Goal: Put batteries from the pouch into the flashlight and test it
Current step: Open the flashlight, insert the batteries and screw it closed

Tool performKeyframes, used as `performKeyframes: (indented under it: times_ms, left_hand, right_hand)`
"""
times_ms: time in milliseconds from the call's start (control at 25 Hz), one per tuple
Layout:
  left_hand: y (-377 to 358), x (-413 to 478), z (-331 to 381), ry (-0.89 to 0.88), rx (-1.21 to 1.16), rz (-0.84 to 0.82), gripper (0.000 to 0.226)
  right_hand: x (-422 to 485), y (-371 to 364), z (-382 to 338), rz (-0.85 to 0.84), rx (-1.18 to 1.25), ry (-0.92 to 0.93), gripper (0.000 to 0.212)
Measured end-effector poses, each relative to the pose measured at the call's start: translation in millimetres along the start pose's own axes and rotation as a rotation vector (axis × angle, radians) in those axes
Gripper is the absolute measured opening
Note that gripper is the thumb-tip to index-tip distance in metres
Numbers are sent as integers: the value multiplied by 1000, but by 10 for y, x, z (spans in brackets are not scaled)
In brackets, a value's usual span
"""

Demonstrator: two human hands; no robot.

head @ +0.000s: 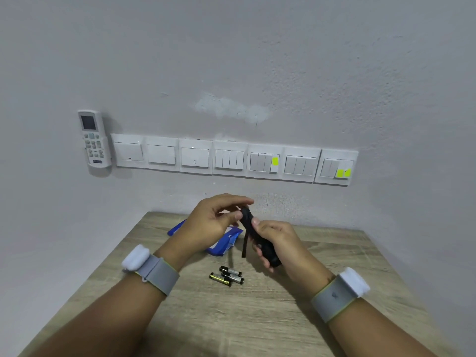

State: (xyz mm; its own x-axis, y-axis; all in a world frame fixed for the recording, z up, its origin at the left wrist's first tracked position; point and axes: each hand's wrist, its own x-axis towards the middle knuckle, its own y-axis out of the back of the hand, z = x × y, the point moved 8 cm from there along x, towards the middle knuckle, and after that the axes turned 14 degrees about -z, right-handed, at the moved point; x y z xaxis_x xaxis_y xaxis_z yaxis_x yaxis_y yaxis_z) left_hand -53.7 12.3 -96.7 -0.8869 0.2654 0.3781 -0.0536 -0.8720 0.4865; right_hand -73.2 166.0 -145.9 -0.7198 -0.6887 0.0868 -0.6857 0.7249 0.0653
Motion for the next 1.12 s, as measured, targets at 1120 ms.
performKeyframes:
  times_ms: [1120]
  left_hand:
    - [-217, -77, -90, 211, 312, -71, 55]
  right_hand:
    - [-71, 504, -343, 496, -946, 165, 42]
